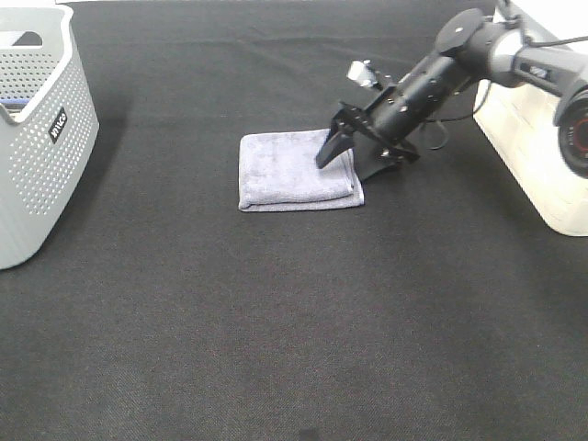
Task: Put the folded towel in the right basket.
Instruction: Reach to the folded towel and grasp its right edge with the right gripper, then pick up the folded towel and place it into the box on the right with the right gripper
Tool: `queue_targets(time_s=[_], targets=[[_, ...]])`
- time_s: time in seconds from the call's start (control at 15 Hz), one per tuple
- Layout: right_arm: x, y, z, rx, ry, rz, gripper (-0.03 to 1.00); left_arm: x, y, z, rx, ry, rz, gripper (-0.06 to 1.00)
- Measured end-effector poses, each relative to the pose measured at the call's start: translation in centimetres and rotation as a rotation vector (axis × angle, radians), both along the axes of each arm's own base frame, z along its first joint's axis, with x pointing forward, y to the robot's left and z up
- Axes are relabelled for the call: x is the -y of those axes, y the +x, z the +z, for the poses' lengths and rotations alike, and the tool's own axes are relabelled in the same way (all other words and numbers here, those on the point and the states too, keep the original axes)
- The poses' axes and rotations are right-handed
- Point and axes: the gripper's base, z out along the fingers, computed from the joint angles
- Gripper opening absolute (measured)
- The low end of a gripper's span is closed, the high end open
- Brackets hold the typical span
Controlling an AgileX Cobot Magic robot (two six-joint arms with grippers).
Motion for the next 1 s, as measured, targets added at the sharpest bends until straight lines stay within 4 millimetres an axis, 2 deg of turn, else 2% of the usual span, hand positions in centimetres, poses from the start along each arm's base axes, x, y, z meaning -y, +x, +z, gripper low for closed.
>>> queue_targets(time_s=[0.13, 0.2, 0.27, 0.33, 0.47, 0.6, 0.73, 0.8, 0.87, 1.0], targets=[[-1.1, -0.1, -0.2, 0.019, -0.005, -0.002, 0.59, 0.0, 0.0, 0.0, 0.0, 0.0, 0.0, 0.97], [-1.1, 0.0, -0.4, 0.027, -0.02, -0.011, 0.46, 0.0, 0.0, 0.0, 0.0, 0.0, 0.0, 0.97], [-1.0, 0.1, -0.6, 0.03, -0.04, -0.016, 0.2, 0.0, 0.0, 0.0, 0.0, 0.0, 0.0, 0.97], [-1.0, 0.1, -0.8, 0.029, -0.044, -0.017, 0.07, 0.0, 0.0, 0.0, 0.0, 0.0, 0.0, 0.97], [-1.0, 0.2, -0.6, 0.036, -0.043, -0.011, 0.07, 0.0, 0.0, 0.0, 0.0, 0.0, 0.0, 0.97], [-1.1, 0.5, 0.7, 0.07, -0.04, 0.014, 0.07, 0.0, 0.0, 0.0, 0.0, 0.0, 0.0, 0.97], [-1.2, 1.0, 4.3, 0.159, -0.028, 0.031, 0.07, 0.0, 0.0, 0.0, 0.0, 0.0, 0.0, 0.97], [-1.1, 1.2, 7.2, 0.231, -0.026, 0.033, 0.07, 0.0, 0.0, 0.0, 0.0, 0.0, 0.0, 0.97], [-0.8, 1.1, 11.8, 0.354, -0.041, 0.033, 0.07, 0.0, 0.0, 0.0, 0.0, 0.0, 0.0, 0.97], [0.0, 0.4, 17.6, 0.508, -0.098, 0.027, 0.07, 0.0, 0.0, 0.0, 0.0, 0.0, 0.0, 0.97]])
